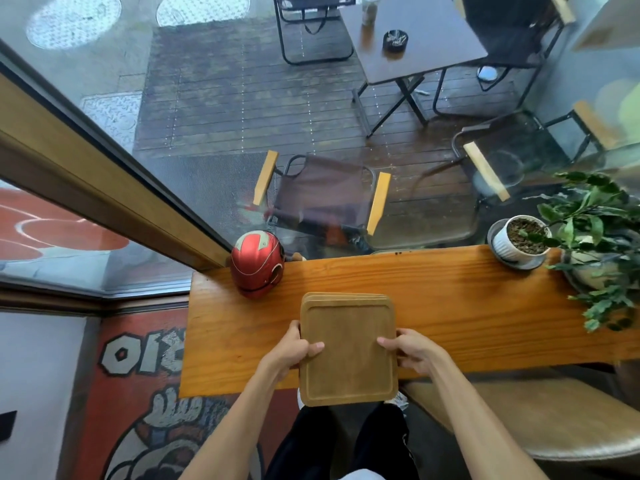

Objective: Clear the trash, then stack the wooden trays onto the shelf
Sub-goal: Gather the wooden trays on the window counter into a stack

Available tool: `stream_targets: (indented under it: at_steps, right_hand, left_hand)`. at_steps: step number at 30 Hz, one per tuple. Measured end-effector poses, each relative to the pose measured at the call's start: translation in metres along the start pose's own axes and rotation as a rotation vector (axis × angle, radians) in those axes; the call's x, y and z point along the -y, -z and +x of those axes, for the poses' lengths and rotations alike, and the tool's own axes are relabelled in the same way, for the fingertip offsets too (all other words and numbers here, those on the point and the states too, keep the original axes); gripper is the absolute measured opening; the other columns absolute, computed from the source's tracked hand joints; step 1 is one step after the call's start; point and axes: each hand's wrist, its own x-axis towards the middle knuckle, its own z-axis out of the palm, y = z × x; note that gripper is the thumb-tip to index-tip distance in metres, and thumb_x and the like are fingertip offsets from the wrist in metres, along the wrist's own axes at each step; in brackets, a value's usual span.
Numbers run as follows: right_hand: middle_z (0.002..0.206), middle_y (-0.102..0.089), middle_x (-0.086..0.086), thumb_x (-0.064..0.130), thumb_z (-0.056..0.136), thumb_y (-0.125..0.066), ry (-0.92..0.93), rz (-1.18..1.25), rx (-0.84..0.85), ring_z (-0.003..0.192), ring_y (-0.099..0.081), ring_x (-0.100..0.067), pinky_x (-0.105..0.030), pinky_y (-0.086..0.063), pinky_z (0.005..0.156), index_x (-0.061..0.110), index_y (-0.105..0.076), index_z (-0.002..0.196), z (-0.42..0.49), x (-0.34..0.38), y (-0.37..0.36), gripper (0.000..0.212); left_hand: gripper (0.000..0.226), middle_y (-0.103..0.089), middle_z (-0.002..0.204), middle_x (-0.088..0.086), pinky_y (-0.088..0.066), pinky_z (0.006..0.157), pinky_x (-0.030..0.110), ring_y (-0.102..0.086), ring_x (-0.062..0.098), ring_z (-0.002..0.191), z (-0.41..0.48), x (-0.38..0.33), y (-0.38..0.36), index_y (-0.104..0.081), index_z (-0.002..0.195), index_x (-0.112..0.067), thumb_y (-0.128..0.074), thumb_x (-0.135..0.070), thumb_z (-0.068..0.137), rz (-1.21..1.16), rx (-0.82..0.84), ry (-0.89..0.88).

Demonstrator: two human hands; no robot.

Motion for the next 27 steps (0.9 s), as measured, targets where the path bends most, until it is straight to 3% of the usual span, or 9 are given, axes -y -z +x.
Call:
stream_targets:
  at_steps: [2,5,8,10,14,18,22,24,27]
  right_hand:
    - [0.119,-0.067,-0.009,0.011,0.085,-0.074,0.088,-0.047,0.016,0.103,-0.063,-0.021,-0.038,-0.052,0.085,0.006,-0.050,0.137,-0.008,0.018,0.004,0.057]
    - [0.128,-0.063,-0.006,0.008,0.082,-0.076,0.338,-0.205,-0.043,0.118,-0.059,-0.023,-0.042,-0.052,0.099,0.017,-0.050,0.135,-0.019,0.048,0.009,0.060]
    - [0.124,-0.063,0.006,-0.002,0.079,-0.074,0.638,-0.397,-0.139,0.122,-0.055,-0.017,-0.026,-0.046,0.097,0.027,-0.054,0.128,-0.023,0.061,0.012,0.060]
    - [0.119,-0.062,0.011,-0.004,0.078,-0.074,0.757,-0.459,-0.234,0.119,-0.055,-0.013,-0.015,-0.044,0.092,0.025,-0.055,0.129,-0.021,0.054,0.010,0.061]
    - [0.114,-0.064,0.009,-0.001,0.076,-0.077,0.800,-0.490,-0.340,0.111,-0.058,-0.012,-0.024,-0.047,0.090,0.020,-0.055,0.132,-0.010,0.022,0.007,0.063]
    - [0.115,-0.066,0.009,-0.002,0.081,-0.072,0.786,-0.507,-0.310,0.111,-0.060,-0.013,-0.028,-0.049,0.088,0.029,-0.051,0.133,-0.005,0.004,0.010,0.064]
    - [0.117,-0.061,0.010,0.004,0.081,-0.074,0.738,-0.483,-0.313,0.111,-0.055,-0.011,-0.027,-0.045,0.090,0.027,-0.047,0.137,-0.009,0.005,0.004,0.066]
    - [0.119,-0.061,0.008,0.003,0.081,-0.074,0.738,-0.447,-0.285,0.114,-0.055,-0.014,-0.029,-0.047,0.092,0.025,-0.047,0.134,-0.011,0.002,0.001,0.064]
    - [0.126,-0.059,-0.007,-0.004,0.079,-0.074,0.715,-0.372,-0.217,0.122,-0.054,-0.028,-0.049,-0.048,0.100,0.015,-0.047,0.134,-0.012,-0.003,0.004,0.064]
  left_hand:
    - [0.062,-0.058,0.121,-0.001,-0.053,0.089,0.035,-0.058,0.019,0.111,-0.006,-0.015,0.003,-0.032,0.129,-0.027,-0.073,-0.012,0.085,0.033,0.001,-0.121]
    - [0.061,-0.058,0.122,-0.005,-0.054,0.084,0.023,-0.056,0.014,0.116,-0.011,-0.035,0.005,-0.038,0.124,-0.031,-0.071,-0.001,0.083,0.073,-0.027,-0.380]
    - [0.060,-0.061,0.115,-0.012,-0.051,0.085,0.014,-0.059,0.001,0.110,-0.012,-0.042,0.006,-0.046,0.122,-0.028,-0.069,0.009,0.081,0.140,-0.134,-0.676]
    - [0.051,-0.062,0.114,-0.002,-0.050,0.090,0.021,-0.060,0.008,0.108,-0.007,-0.036,0.006,-0.050,0.120,-0.019,-0.068,0.010,0.082,0.185,-0.201,-0.805]
    - [0.049,-0.060,0.113,0.008,-0.055,0.087,0.044,-0.060,0.022,0.106,0.003,-0.015,-0.002,-0.050,0.115,-0.014,-0.064,0.017,0.079,0.179,-0.205,-0.765]
    - [0.068,-0.060,0.114,-0.005,-0.057,0.086,0.035,-0.060,0.003,0.106,0.008,0.003,-0.005,-0.050,0.112,-0.033,-0.056,0.025,0.078,0.130,-0.189,-0.671]
    - [0.062,-0.061,0.111,-0.019,-0.055,0.082,0.020,-0.059,-0.003,0.106,0.007,0.002,-0.005,-0.050,0.116,-0.022,-0.064,0.022,0.075,0.134,-0.157,-0.650]
    - [0.059,-0.057,0.114,-0.009,-0.055,0.078,0.021,-0.058,-0.002,0.102,0.002,0.001,-0.006,-0.048,0.119,-0.015,-0.068,0.019,0.076,0.145,-0.130,-0.684]
    - [0.070,-0.049,0.125,0.004,-0.057,0.083,0.030,-0.055,0.009,0.108,-0.006,0.004,-0.005,-0.043,0.132,-0.015,-0.074,0.013,0.075,0.127,-0.079,-0.696]
